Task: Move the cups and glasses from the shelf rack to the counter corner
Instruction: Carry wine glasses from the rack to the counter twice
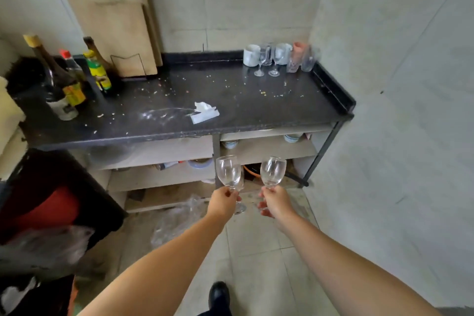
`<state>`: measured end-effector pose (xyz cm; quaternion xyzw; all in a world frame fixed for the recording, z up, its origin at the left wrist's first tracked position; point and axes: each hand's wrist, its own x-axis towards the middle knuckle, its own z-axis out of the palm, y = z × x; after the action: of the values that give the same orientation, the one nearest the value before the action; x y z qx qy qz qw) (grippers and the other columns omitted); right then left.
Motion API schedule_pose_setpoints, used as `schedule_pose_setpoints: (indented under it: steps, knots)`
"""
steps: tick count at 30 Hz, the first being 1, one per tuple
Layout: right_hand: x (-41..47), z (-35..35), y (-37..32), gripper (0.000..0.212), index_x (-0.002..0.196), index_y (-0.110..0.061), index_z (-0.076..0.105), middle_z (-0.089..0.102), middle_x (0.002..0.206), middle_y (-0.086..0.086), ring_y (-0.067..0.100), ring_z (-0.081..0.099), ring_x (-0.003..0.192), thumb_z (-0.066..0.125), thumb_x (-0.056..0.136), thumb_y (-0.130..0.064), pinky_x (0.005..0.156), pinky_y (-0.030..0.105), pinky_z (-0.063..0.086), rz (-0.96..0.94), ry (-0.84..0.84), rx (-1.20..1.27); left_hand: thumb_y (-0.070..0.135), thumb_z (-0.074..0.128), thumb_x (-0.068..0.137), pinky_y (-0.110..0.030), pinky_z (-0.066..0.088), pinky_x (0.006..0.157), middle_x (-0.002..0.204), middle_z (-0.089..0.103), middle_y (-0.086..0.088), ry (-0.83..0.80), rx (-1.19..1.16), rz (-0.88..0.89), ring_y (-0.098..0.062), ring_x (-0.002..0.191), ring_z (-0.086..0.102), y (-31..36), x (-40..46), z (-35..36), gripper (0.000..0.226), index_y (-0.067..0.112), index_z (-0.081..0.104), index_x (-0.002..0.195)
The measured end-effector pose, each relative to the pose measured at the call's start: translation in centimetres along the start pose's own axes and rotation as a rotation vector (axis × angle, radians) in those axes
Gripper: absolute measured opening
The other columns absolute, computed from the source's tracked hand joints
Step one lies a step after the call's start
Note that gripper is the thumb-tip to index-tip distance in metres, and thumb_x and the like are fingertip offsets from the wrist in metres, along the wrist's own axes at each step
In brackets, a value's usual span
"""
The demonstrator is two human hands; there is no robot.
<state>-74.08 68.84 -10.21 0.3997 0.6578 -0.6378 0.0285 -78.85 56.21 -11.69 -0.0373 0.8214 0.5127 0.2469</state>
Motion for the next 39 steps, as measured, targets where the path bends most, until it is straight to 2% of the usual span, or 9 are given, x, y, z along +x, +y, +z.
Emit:
schedule_pose_setpoints:
  steps: [3,7,13,16,18,23,26,32,39]
  knots:
    - [2.8,0.1,-3.0,0.008,0.100,-0.009,0.050,0.055,0.080,0.002,0.014,0.051,0.055,0.044,0.099,-0.014,0.034,0.018,0.043,-0.002,0.043,0.063,0.012,0.045,0.095,-0.024,0.037,0.050,0.065,0.052,-0.001,-0.040,0.069,0.041,-0.013,0.056,0.044,2.9,4.1,-0.6,0.029,0.015,0.057,0.068]
    - [6.9,0.0,-5.7,0.009,0.102,-0.007,0.050,0.055,0.086,0.005,0.015,0.052,0.055,0.045,0.099,-0.015,0.032,0.015,0.042,0.018,0.093,0.130,0.016,0.043,0.097,-0.023,0.034,0.049,0.069,0.053,-0.004,-0.096,0.095,0.057,-0.013,0.055,0.042,5.9,8.7,-0.3,0.022,0.009,0.060,0.084]
    - [14.3,-0.4,-9.6,0.015,0.090,-0.005,0.053,0.054,0.071,0.007,0.016,0.056,0.055,0.045,0.098,-0.015,0.043,0.023,0.047,0.057,0.130,0.089,0.008,0.040,0.096,-0.020,0.039,0.057,0.091,0.062,-0.004,-0.096,0.012,0.021,-0.009,0.064,0.048,9.9,15.2,0.9,0.025,0.004,0.064,0.099]
    - [19.7,-1.2,-12.0,0.016,0.084,-0.013,0.051,0.055,0.080,0.006,0.016,0.056,0.061,0.044,0.098,-0.016,0.046,0.025,0.046,0.028,0.116,0.053,0.006,0.040,0.094,-0.017,0.035,0.056,0.091,0.059,0.001,-0.070,0.041,0.037,-0.008,0.066,0.048,12.4,19.9,2.1,0.025,0.004,0.064,0.095]
    - [22.0,-1.7,-13.3,0.010,0.094,-0.011,0.053,0.055,0.083,0.004,0.015,0.053,0.059,0.044,0.098,-0.014,0.041,0.022,0.044,0.016,0.103,0.080,0.006,0.040,0.094,-0.015,0.036,0.058,0.090,0.059,0.001,-0.054,0.026,0.036,-0.013,0.074,0.051,13.6,22.2,2.7,0.024,0.004,0.064,0.093]
    - [33.4,-6.3,-19.2,0.018,0.110,-0.004,0.053,0.053,0.085,0.004,0.012,0.054,0.053,0.044,0.098,-0.014,0.036,0.016,0.045,0.012,0.075,0.066,0.009,0.041,0.094,-0.020,0.040,0.060,0.086,0.063,-0.001,-0.012,-0.053,-0.012,-0.013,0.074,0.054,19.6,32.4,8.6,0.021,0.008,0.061,0.096]
    - [40.0,-10.2,-22.8,0.018,0.112,-0.004,0.053,0.052,0.088,0.004,0.010,0.052,0.052,0.043,0.098,-0.011,0.036,0.016,0.045,0.040,0.098,0.072,0.009,0.043,0.094,-0.025,0.043,0.072,0.092,0.065,-0.005,-0.001,-0.075,-0.051,-0.017,0.083,0.057,23.9,37.7,12.6,0.023,0.005,0.063,0.103]
    - [50.4,-16.5,-27.6,0.019,0.113,-0.006,0.053,0.054,0.086,0.002,0.012,0.050,0.054,0.044,0.096,-0.007,0.036,0.016,0.045,0.065,0.127,0.024,0.007,0.045,0.092,-0.022,0.043,0.061,0.091,0.067,-0.001,-0.042,-0.040,-0.062,-0.014,0.077,0.056,31.4,45.7,19.1,0.020,0.011,0.064,0.097]
    - [60.3,-19.4,-30.5,0.010,0.097,-0.005,0.055,0.055,0.082,0.006,0.016,0.056,0.063,0.047,0.093,-0.001,0.050,0.025,0.049,0.059,0.130,0.138,0.013,0.058,0.088,-0.035,0.048,0.089,0.105,0.072,-0.009,-0.074,0.007,-0.037,-0.024,0.101,0.065,36.6,53.0,25.0,0.016,0.008,0.069,0.098]
